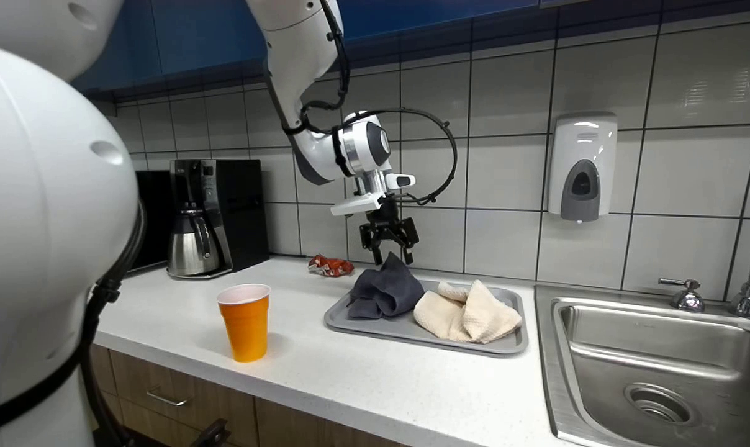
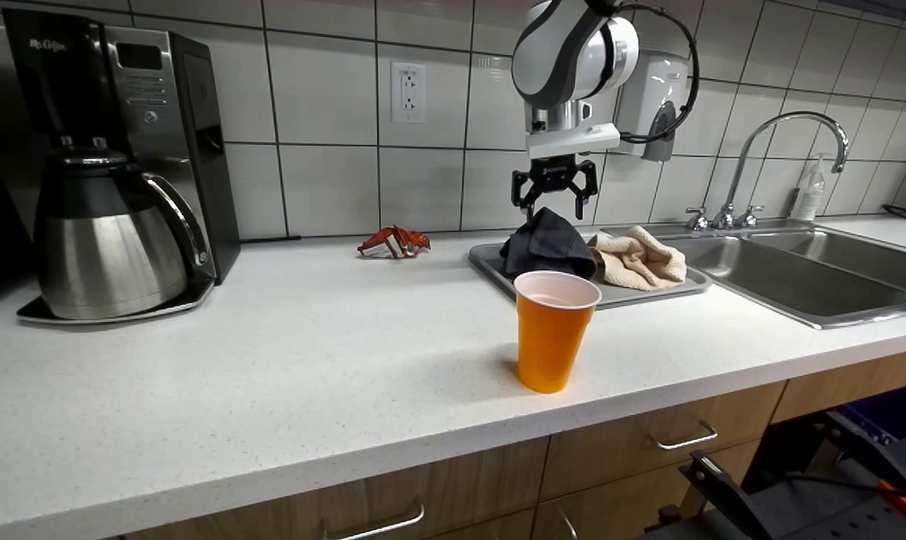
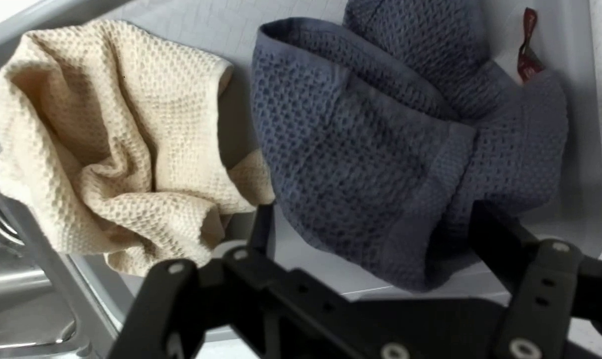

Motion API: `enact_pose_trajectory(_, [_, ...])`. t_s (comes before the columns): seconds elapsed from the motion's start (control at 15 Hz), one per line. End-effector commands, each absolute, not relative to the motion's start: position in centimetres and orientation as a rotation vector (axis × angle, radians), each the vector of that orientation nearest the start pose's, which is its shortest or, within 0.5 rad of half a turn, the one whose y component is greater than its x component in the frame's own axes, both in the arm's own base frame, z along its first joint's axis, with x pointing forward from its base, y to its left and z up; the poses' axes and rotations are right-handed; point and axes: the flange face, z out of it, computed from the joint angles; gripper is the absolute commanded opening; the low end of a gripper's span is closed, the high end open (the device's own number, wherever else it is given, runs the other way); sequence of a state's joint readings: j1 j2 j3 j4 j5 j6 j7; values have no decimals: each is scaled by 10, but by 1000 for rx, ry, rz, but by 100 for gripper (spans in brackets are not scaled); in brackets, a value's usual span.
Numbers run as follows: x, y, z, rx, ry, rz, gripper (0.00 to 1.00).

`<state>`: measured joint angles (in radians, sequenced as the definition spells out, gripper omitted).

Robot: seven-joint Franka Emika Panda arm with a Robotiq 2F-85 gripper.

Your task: Remove the towels from the tray and put them on the counter

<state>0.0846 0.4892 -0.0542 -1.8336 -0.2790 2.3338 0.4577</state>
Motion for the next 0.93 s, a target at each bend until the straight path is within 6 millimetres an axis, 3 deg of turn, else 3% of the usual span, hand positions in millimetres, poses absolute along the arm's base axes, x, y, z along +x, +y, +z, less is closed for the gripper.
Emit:
enact_pose_trajectory(0.0, [664, 10, 261, -3337, 355, -101, 100])
enact_pose_trajectory(0.87, [684, 2, 215, -3262, 315, 19, 100])
